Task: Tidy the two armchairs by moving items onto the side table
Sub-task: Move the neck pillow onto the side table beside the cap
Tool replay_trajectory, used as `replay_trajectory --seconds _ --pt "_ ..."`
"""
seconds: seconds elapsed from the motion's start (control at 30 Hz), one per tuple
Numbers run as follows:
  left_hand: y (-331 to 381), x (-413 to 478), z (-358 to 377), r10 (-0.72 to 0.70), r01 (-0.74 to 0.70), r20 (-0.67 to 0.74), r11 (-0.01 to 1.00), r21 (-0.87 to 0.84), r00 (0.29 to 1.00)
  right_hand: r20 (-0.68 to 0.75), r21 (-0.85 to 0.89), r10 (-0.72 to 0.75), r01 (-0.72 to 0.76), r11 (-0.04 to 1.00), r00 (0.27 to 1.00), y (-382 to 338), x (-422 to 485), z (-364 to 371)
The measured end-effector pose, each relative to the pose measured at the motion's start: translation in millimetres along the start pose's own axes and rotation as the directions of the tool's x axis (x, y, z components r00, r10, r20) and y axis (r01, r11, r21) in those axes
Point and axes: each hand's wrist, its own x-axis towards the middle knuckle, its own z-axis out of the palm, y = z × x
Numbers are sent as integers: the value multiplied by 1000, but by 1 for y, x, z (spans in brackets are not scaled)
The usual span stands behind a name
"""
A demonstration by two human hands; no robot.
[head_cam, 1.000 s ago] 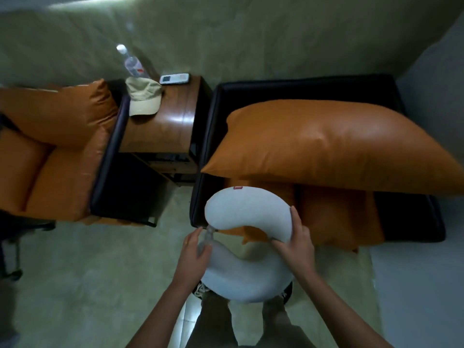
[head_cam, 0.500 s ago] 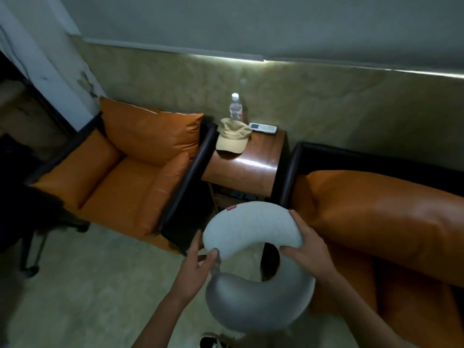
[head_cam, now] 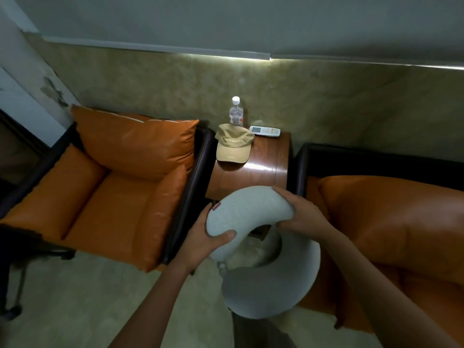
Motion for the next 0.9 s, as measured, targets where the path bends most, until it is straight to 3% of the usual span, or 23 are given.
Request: replay_trajectory --seconds 0.17,0.33,0.53,0.6,0.67,0.73,0.83,0.9 --pt "16 80 -23 -8 -11 134 989 145 991 79 -89 -42 49 995 996 -1 80 -16" --pt "25 146 -26 40 -55 117 991 122 992 122 -126 -41 56 990 992 -1 148 -41" --pt "11 204 -19 -16 16 8 1000 -17 1000 -8 -242 -56 52 969 998 21 190 -47" --pt "4 223 -17 -38 38 4 997 -74 999 -75 -221 -7 -10 975 997 41 191 -42" --pt "-3 241 -16 -62 59 -16 990 -130 998 -150 -112 114 -131 985 982 70 184 -33" --pt "-13 255 -17 -93 83 -55 982 -167 994 -219 124 282 -260 958 934 99 173 -18" --pt "-34 272 -18 -177 153 -87 962 -227 980 -150 516 515 -378 769 844 125 157 16" --pt "-49 284 -16 -209 181 -91 951 -250 974 -46 670 563 -393 630 825 130 153 40"
